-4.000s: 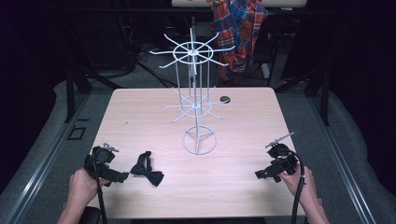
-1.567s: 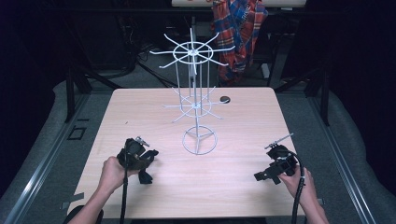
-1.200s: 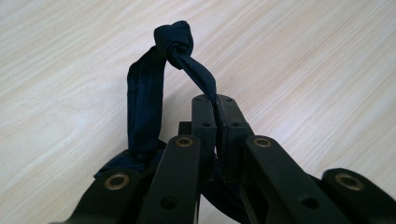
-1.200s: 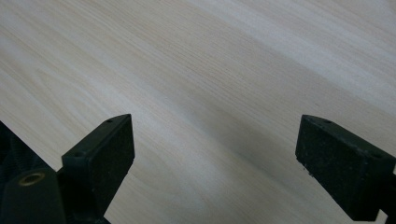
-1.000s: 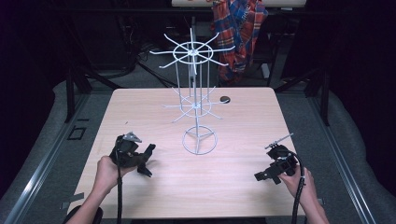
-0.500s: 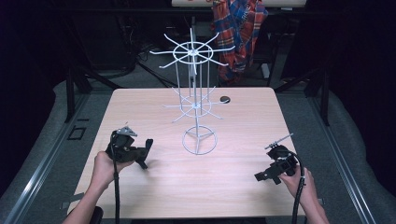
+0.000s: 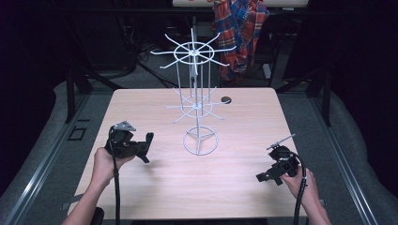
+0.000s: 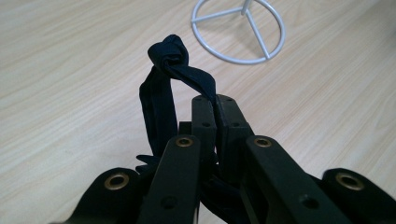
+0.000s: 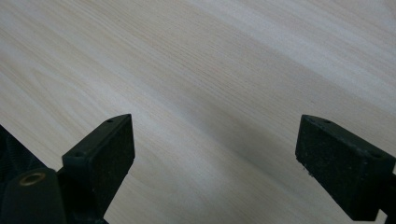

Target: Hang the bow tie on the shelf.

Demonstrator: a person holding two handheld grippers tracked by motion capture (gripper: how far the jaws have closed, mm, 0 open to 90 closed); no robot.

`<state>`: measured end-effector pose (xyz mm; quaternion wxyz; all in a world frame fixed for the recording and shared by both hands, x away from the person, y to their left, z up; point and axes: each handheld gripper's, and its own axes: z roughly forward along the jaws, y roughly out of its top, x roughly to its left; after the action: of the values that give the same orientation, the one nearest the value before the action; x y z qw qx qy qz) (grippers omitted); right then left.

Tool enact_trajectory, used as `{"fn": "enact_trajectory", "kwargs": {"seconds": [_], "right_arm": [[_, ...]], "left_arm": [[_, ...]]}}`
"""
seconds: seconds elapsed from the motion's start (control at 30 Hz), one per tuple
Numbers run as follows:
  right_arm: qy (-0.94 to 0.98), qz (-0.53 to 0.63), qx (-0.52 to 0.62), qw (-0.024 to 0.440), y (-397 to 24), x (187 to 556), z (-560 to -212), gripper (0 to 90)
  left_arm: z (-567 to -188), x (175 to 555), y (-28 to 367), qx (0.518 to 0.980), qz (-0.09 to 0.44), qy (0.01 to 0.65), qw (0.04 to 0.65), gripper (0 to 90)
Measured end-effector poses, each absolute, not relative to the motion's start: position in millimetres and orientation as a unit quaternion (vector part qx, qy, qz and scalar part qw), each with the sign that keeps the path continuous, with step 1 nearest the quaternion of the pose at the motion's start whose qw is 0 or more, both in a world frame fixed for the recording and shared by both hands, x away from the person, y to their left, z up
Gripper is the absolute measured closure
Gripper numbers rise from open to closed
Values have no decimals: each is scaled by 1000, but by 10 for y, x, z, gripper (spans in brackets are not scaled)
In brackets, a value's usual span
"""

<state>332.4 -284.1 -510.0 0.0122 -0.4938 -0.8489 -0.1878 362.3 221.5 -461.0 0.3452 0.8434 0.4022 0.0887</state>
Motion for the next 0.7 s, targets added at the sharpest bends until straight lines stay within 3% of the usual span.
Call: {"fn": "enact_trajectory", "kwargs": {"seconds": [0.7], "right_arm": [[-848,-190,-494,13,-2848,3323,-5096,105]], "left_arm": [[-4531,3712,2264,828,109,414,361,874]]}}
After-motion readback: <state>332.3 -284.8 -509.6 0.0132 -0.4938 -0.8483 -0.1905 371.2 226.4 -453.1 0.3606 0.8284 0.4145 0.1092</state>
